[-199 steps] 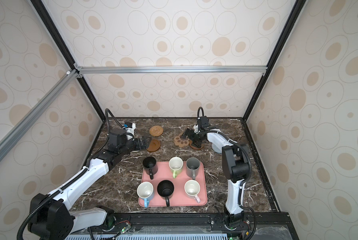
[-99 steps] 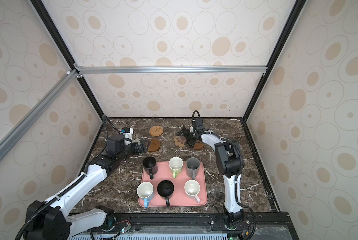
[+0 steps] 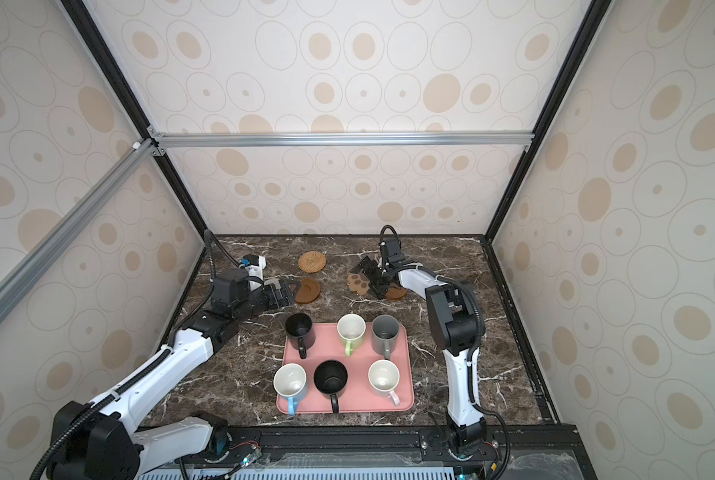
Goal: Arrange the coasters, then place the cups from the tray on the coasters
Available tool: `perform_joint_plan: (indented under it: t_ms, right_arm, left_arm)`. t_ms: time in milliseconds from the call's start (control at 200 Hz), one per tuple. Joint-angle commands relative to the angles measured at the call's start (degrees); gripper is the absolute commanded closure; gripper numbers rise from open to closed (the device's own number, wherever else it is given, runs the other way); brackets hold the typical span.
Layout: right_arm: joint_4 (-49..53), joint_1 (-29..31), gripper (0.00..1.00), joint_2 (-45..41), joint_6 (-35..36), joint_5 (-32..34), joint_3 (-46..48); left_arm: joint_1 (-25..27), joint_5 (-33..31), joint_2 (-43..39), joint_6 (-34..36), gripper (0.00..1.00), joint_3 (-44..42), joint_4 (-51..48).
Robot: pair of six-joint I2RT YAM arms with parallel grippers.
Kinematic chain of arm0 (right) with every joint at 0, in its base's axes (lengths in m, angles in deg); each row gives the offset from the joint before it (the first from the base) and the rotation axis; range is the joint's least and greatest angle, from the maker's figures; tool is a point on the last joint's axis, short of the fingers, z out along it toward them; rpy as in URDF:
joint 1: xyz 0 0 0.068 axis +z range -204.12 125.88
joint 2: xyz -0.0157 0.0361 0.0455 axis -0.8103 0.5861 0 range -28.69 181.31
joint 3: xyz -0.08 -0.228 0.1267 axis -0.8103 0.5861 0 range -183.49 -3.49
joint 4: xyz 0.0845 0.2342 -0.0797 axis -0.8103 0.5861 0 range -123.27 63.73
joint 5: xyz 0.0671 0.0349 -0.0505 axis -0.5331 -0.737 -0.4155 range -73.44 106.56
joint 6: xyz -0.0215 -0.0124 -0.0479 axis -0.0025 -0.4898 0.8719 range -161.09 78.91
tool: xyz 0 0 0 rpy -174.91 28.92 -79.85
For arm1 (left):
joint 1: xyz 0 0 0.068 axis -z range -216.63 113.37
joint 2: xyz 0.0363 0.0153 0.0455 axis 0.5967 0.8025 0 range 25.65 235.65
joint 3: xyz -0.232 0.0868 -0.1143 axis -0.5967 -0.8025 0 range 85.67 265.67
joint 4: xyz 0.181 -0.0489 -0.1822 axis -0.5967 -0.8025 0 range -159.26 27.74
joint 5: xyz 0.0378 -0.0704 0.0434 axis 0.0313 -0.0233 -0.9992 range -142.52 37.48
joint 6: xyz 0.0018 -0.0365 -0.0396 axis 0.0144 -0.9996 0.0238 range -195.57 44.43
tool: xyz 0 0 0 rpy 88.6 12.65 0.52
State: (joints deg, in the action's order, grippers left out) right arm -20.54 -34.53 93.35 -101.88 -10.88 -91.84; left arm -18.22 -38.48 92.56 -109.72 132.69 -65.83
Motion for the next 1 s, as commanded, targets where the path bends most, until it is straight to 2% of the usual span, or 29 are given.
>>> perform_joint_plan:
  t_ms: [0, 605, 730, 995]
  right_arm:
    - [2.5, 0.6, 0.00, 1.1, 0.0, 1.0, 0.4]
    - [0.4, 0.7, 0.00, 7.4, -1.2, 0.5, -3.9]
    - [0.1, 0.7, 0.00, 9.8, -0.1, -0.6, -7.3]
    - [7.6, 0.6, 0.00, 16.8, 5.3, -2.3, -18.4]
  left_arm:
    - [-0.2, 0.4, -0.6, -0.8, 0.00, 0.5, 0.4]
    - [-0.2, 0.1, -0.9, -1.6, 0.00, -0.3, -0.1]
    - [-0.2, 0.0, -1.0, -1.6, 0.00, -0.3, -0.2]
    - [-0.2, 0.0, -1.4, -1.8, 0.00, -0.5, -0.5]
